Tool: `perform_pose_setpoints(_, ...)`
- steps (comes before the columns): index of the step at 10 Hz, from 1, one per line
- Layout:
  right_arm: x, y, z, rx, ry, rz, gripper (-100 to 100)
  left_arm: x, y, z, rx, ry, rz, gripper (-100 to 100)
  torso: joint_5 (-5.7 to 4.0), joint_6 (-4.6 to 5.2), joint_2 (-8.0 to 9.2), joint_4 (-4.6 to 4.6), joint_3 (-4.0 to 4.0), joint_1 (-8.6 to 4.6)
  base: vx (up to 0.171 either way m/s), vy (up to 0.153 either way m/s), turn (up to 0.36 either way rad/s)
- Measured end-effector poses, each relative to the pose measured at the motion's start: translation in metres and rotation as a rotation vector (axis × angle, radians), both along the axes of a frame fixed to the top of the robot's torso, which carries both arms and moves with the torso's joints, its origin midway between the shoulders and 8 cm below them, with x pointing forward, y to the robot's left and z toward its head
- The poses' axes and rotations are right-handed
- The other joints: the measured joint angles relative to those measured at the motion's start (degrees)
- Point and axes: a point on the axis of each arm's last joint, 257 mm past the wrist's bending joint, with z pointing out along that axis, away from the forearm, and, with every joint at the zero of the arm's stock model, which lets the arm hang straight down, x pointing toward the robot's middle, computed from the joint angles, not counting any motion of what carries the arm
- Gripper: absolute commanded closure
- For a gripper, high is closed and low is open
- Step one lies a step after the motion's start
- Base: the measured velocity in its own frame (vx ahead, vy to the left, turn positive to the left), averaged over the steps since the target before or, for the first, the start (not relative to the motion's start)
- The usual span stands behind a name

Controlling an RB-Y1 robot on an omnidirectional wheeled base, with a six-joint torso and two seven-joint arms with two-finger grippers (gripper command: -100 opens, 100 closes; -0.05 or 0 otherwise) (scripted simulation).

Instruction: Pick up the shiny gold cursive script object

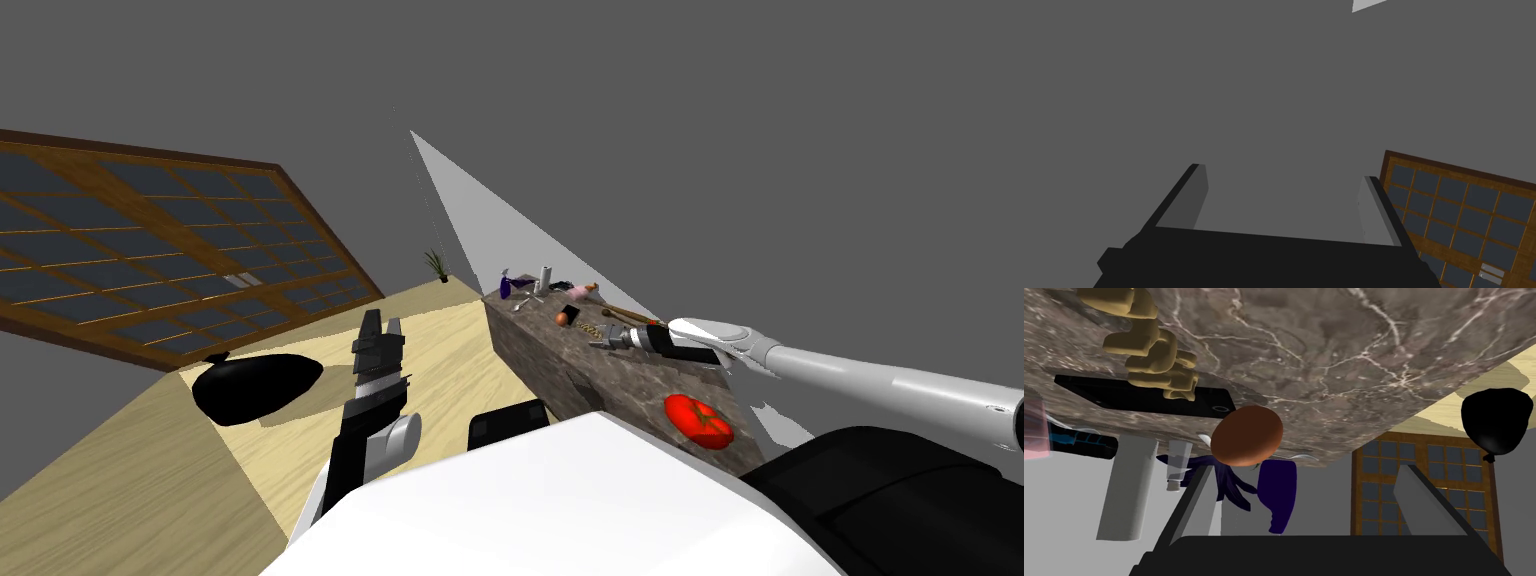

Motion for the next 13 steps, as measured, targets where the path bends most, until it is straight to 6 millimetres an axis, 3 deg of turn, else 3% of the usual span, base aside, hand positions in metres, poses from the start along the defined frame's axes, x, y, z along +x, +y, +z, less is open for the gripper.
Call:
perform_pose_setpoints(2,-0.007,-0.022,-0.005,-0.039,0.038,-0.010,-100,0.000,0.000,0.000,0.000,0.000,0.000,0,-0.03,-0.04,0.06,0.01,0.04,-0.09,0.102,0.043,0.246)
perform_pose_setpoints(5,-0.047,-0.070,-0.026,-0.136,0.154,-0.037,-100,0.000,0.000,0.000,0.000,0.000,0.000,0,-0.01,0.00,-0.10,-0.02,-0.06,-0.02,0.103,0.040,0.102)
perform_pose_setpoints(9,-0.082,-0.122,-0.040,-0.234,0.269,-0.067,-100,0.000,0.000,0.000,0.000,0.000,0.000,0,-0.04,-0.01,0.05,0.01,0.03,-0.06,0.076,0.031,0.123)
perform_pose_setpoints(11,-0.095,-0.128,-0.037,-0.245,0.297,-0.076,-100,0.000,0.000,0.000,0.000,0.000,0.000,0,-0.03,0.04,0.19,0.04,0.10,-0.08,0.047,0.026,0.063)
perform_pose_setpoints(12,-0.109,-0.144,-0.041,-0.269,0.331,-0.086,-100,0.000,0.000,0.000,0.000,0.000,0.000,0,-0.03,0.00,0.15,0.03,0.09,-0.05,0.061,0.027,0.068)
perform_pose_setpoints(13,-0.119,-0.148,-0.043,-0.277,0.356,-0.086,-100,0.000,0.000,0.000,0.000,0.000,0.000,0,-0.02,0.03,0.14,0.03,0.08,-0.05,0.092,0.031,0.121)
